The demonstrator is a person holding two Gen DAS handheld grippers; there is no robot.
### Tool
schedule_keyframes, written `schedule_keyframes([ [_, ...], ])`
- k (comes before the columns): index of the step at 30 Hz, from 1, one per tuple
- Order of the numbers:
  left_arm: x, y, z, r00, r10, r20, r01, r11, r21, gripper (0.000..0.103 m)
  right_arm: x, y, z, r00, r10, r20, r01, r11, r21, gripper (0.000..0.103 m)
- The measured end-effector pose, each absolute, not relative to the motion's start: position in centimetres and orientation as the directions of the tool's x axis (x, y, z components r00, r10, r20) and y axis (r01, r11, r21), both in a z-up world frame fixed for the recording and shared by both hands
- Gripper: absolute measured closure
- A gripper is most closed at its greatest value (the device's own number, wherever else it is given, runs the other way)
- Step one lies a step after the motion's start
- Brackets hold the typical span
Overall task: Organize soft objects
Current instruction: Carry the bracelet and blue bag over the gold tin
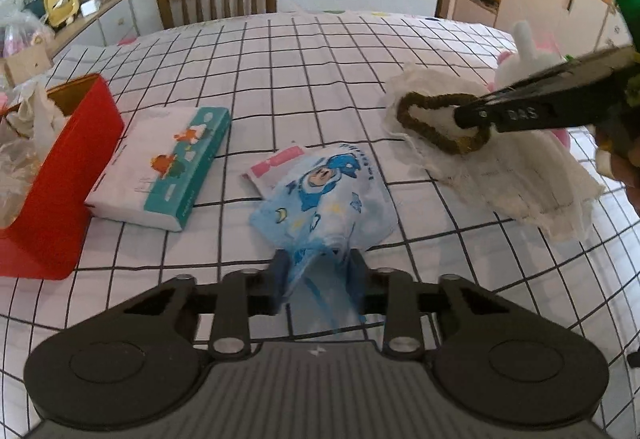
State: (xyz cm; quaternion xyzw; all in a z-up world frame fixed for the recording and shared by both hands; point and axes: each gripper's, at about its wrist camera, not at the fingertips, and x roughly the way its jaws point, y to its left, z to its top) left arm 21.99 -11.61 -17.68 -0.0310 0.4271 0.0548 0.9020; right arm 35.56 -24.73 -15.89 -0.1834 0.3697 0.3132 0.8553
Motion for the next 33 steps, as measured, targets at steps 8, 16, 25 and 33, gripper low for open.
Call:
schedule_keyframes([
  [8,20.9,-10.1,-16.1,0.658,0.057,-0.751,-0.147,0.988,-0.053,0.083,33.9,-25.9,-13.5,0.546,0.459,-0.701,-0.670,0.741,-0.036,0.095],
  [16,20.0,-8.7,-14.0,0.685,0.038,-0.728,-0.155,0.983,-0.095,0.085,32.5,-27.0,-10.9,0.566,0.504,-0.652,-0.659,0.752,0.008,0.095],
  [25,18.9,-6.4,-11.1,0.713,0.032,-0.701,-0.156,0.981,-0.114,0.085,29.7,-25.8,-7.4,0.558,0.570,-0.604,-0.682,0.729,0.059,0.095],
  [33,17.6,-2.7,-8.6,0.732,0.036,-0.681,-0.155,0.981,-0.114,0.085,27.3,-21.5,-4.4,0.537,0.631,-0.560,-0.722,0.687,0.081,0.095],
])
